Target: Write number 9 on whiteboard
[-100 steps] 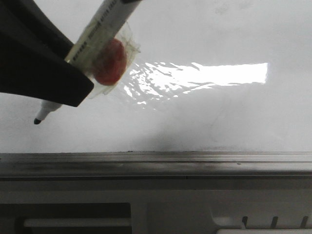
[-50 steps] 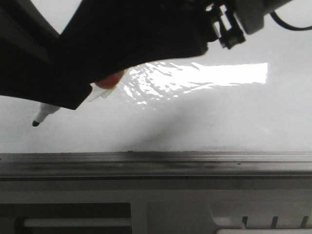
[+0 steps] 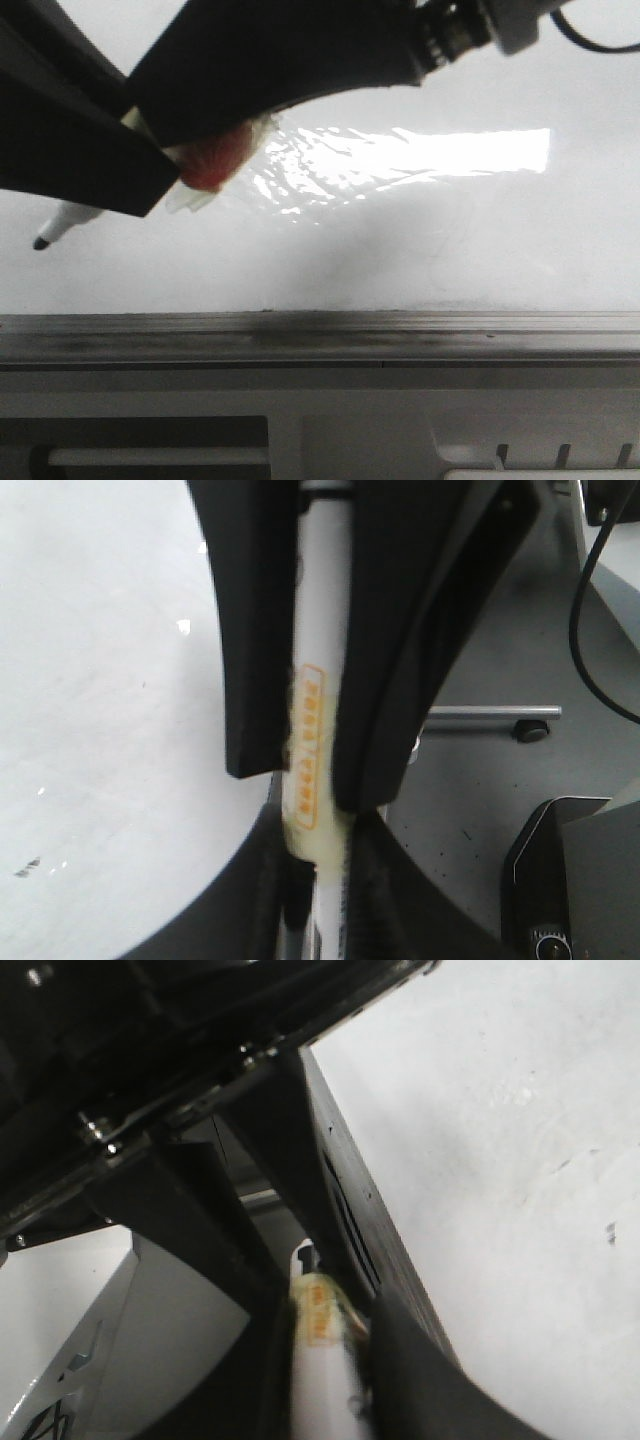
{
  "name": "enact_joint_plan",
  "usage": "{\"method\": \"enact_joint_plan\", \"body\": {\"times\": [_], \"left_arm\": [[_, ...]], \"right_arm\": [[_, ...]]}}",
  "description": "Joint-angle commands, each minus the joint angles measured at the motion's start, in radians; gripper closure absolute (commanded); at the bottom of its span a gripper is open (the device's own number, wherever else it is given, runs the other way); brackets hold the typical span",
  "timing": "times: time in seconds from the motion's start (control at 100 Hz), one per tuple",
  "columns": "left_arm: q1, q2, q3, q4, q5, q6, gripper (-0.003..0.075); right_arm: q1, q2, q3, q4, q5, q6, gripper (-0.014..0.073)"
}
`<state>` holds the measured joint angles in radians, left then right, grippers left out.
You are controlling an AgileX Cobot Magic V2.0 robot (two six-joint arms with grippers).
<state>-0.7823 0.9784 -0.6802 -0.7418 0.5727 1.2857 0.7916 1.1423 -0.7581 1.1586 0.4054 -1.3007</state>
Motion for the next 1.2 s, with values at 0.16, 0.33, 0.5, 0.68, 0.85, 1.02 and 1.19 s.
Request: {"method": "enact_joint_plan", "body": {"times": [0.16, 0.33, 0.5, 0.68, 0.85, 1.02, 1.19], "left_arm": [[-0.006, -0.165, -0.036, 0.053, -0.037, -0.147, 0.0200], [-0.006, -0.293, -0.036, 0.091, -0.033, -0.248, 0.0203], [-0.006, -0.354, -0.032, 0.169, -0.033, -0.409, 0.0279], [-0.006, -0.361, -0.005, 0.232, -0.131, -0.568, 0.0356], [-0.006, -0.361, 0.023, 0.241, -0.190, -0.655, 0.0359], [-0.006, -0.361, 0.034, 0.241, -0.204, -0.685, 0.0447], [-0.006, -0.361, 0.071, 0.240, -0.307, -0.693, 0.0559]], "right_arm": [[-0.032, -0.166, -0.038, -0.146, 0.034, 0.273, 0.0640], [-0.032, -0.228, -0.091, -0.536, 0.215, 0.639, 0.0639], [-0.032, -0.233, -0.228, -0.928, 0.523, 0.944, 0.0640], [-0.004, -0.268, -0.304, -0.963, 0.615, 1.060, 0.0640], [0.030, -0.389, -0.210, -1.025, 0.522, 1.065, 0.0640], [0.030, -0.578, 0.068, -1.098, 0.194, 1.069, 0.0640], [0.030, -0.655, 0.221, -1.239, -0.105, 1.069, 0.0642]]}}
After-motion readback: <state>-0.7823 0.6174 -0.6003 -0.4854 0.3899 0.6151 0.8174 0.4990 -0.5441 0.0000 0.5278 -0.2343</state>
